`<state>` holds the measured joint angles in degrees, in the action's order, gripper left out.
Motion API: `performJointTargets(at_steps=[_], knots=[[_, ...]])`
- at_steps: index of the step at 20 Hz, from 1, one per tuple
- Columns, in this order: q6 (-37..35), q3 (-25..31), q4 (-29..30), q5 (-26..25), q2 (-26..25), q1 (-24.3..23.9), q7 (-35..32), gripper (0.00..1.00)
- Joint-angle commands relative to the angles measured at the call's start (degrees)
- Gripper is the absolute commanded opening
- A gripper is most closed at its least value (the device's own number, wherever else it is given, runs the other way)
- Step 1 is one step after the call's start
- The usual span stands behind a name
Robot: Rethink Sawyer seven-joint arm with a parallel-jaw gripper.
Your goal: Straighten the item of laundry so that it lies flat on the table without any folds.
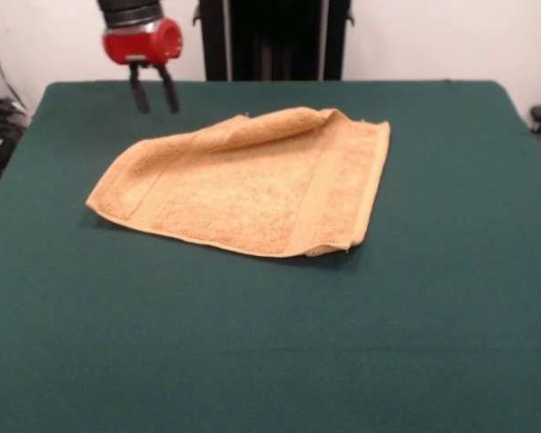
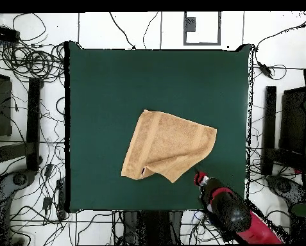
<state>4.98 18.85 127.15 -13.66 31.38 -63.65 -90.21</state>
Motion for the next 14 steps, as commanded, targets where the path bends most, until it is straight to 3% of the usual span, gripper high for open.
performJointTargets(at_steps=[1,10,14], knots=[[5.36,4.70,6.84,2.63,-2.16,3.44,-17.11,1.00],[2.67,7.56,8.51,5.09,-0.09,1.77,-16.64,1.00],[3.09,9.94,7.73,4.91,-3.77,0.26,-16.24,1.00]])
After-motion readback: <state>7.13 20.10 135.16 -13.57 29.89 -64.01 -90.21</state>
